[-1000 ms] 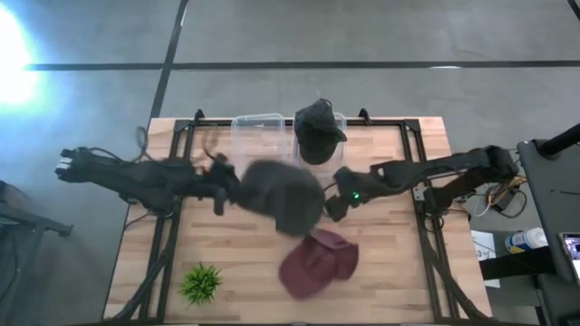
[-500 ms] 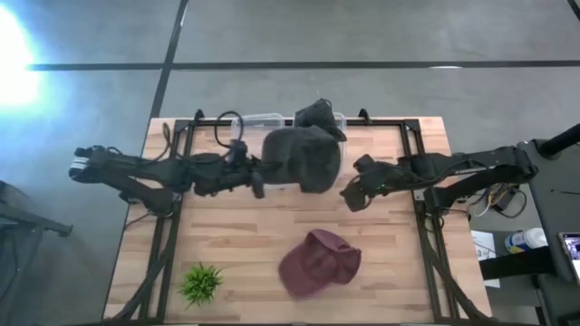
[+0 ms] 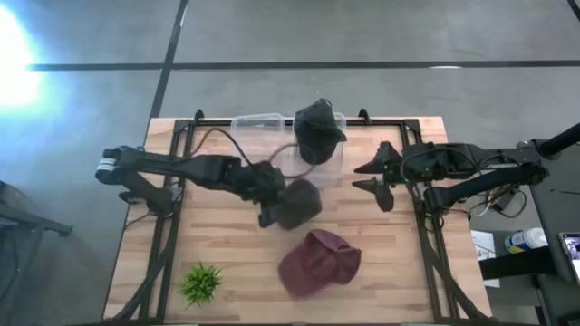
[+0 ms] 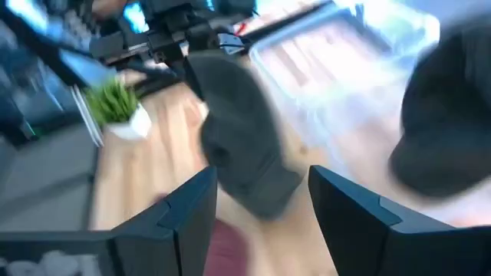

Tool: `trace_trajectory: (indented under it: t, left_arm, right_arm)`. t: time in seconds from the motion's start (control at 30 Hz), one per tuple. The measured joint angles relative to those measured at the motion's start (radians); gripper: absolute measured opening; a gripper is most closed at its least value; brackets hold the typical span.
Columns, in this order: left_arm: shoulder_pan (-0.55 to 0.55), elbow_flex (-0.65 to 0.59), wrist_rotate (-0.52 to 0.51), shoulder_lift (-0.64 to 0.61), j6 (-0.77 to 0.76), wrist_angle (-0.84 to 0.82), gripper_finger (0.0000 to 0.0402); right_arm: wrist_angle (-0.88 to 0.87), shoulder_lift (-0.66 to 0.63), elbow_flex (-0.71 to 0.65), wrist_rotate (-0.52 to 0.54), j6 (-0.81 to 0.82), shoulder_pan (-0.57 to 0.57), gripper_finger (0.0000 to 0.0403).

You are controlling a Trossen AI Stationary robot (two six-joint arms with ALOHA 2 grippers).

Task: Pick & Place hat
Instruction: Put the black cap into the right transparent bin

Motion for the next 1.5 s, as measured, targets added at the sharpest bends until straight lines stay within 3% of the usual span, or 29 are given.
trace_trajectory:
  t: [0.13,0.43,0.97,1.1,1.33,1.5]
  left_arm:
    - [-0.020,0.078,0.054,0.075,0.108,0.017,0.0009]
    - [-0.036,0.297,0.097,0.223,0.261,-0.072,0.0009]
    - [-0.039,0.400,0.059,0.260,0.276,-0.069,0.0013]
    - [-0.040,0.400,0.050,0.260,0.229,-0.068,0.0038]
    - [-0.041,0.400,0.041,0.259,0.197,-0.072,0.0109]
    - [-0.044,0.400,0.017,0.258,0.143,-0.138,0.0139]
  right_arm:
    - [0.010,0.058,0.033,-0.002,-0.185,-0.002,0.0203]
    - [-0.040,0.252,0.164,-0.146,-0.250,-0.019,0.0203]
    - [-0.107,0.417,0.245,-0.347,-0.329,-0.020,0.0201]
    - [-0.106,0.419,0.245,-0.351,-0.321,-0.020,0.0163]
    - [-0.083,0.411,0.245,-0.340,-0.301,-0.025,0.0022]
    - [-0.109,0.411,0.243,-0.313,-0.238,-0.025,0.0010]
